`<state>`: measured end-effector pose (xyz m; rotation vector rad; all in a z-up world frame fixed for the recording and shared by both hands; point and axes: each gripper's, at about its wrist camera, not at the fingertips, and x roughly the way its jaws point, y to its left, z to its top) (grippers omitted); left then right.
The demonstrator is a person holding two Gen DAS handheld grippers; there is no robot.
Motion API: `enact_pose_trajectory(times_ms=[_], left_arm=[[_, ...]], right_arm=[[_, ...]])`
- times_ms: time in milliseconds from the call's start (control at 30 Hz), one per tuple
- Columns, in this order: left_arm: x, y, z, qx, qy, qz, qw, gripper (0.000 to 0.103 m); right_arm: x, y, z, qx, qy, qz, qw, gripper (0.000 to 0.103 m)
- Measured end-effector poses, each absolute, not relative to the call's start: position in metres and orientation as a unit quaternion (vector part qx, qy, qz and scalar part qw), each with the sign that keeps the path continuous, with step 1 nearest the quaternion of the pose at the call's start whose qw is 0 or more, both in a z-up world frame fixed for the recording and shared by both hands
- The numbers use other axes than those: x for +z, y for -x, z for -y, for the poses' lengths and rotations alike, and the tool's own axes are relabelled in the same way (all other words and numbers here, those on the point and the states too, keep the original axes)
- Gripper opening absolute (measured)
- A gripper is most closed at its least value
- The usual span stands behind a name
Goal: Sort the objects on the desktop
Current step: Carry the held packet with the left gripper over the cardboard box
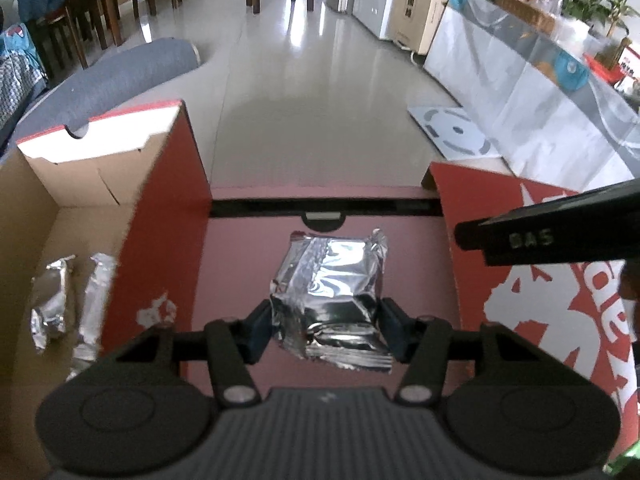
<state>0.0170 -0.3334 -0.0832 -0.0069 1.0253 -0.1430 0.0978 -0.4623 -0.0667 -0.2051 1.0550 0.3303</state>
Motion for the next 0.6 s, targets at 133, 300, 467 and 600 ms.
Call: enact_pose_trajectory(times_ms=[133,300,467,600], left_arm=[[-0.071,-0.011,0.327,-0.068,0.007,-0.48,0.874,0.054],[-0.057,-0.003,0.318,-0.068,0.011,-0.468,0.881,0.054],[-0.046,0.005,0.309,-0.066,0.016,-0.459,0.886,0.054],[-0.037,0.011,0.302,-0.068,0.021,-0.45,0.89,0.054]], right_arm=[[-0.064,-0.095,0.455,0.165,0.101,-0.497,0.846,0.048],[-0.062,-0.092,0.45,0.167,0.104,-0.494,0.847,0.048],[-0.057,-0.089,0.446,0.172,0.102,-0.488,0.85,0.048],[-0.056,-0.087,0.441,0.176,0.101,-0.487,0.849,0.048]])
